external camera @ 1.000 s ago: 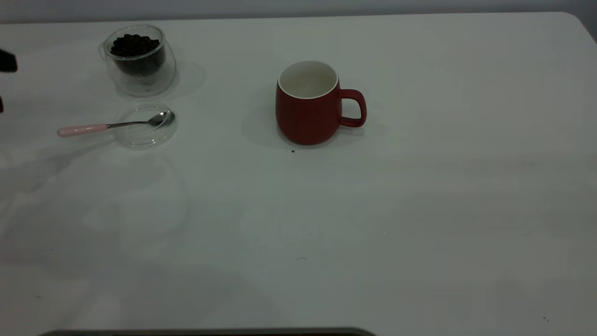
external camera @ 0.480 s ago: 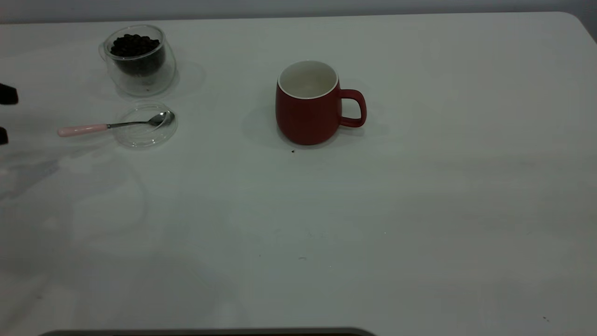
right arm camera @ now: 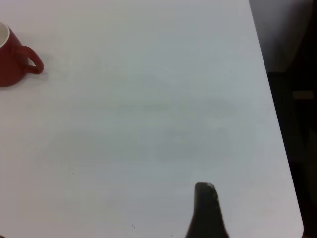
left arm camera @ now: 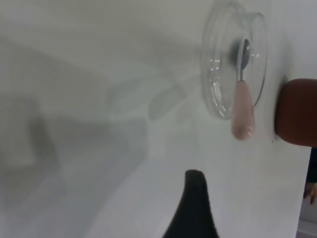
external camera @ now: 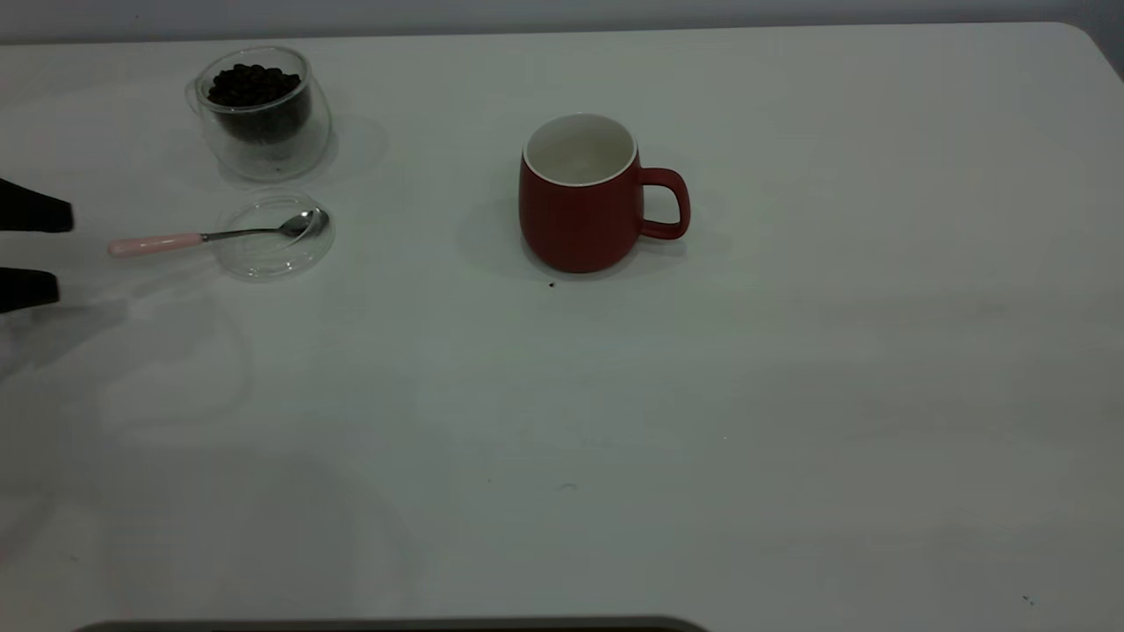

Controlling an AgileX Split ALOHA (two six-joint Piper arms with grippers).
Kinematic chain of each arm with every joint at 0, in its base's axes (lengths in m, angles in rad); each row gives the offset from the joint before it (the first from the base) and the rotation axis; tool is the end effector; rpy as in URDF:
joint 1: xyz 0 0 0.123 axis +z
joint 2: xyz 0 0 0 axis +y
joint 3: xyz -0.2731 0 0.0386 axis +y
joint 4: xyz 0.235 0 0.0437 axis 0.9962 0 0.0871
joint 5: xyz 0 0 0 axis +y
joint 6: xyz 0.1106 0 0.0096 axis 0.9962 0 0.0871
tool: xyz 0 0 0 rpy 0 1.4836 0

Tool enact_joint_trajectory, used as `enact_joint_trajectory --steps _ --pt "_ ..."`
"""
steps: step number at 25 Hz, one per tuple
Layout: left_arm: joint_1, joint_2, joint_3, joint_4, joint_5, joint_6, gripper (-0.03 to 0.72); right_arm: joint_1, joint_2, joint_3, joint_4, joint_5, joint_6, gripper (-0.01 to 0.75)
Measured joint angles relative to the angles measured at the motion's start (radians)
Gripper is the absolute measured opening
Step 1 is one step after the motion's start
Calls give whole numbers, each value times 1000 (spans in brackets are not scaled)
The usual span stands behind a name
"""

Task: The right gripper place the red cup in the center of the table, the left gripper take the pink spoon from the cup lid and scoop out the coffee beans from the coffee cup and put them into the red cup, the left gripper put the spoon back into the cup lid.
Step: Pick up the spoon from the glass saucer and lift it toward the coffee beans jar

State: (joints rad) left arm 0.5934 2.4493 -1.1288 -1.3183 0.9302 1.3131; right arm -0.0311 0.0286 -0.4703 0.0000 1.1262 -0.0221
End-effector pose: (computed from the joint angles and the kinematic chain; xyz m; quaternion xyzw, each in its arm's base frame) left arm 0.3271 0.1166 -0.0192 -0.1956 0.8814 -0.3982 0.1621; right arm 0.0136 -0.0004 0.2469 0.0040 0.8839 -0.0124 0.4676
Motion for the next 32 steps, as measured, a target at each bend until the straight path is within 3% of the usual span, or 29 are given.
enact_joint_trajectory --steps 16,32 --pt "-137 122 -176 -17 26 -88 685 0 0 0 0 0 0 588" --pt "-139 123 -178 -53 45 -87 390 0 0 0 0 0 0 588"
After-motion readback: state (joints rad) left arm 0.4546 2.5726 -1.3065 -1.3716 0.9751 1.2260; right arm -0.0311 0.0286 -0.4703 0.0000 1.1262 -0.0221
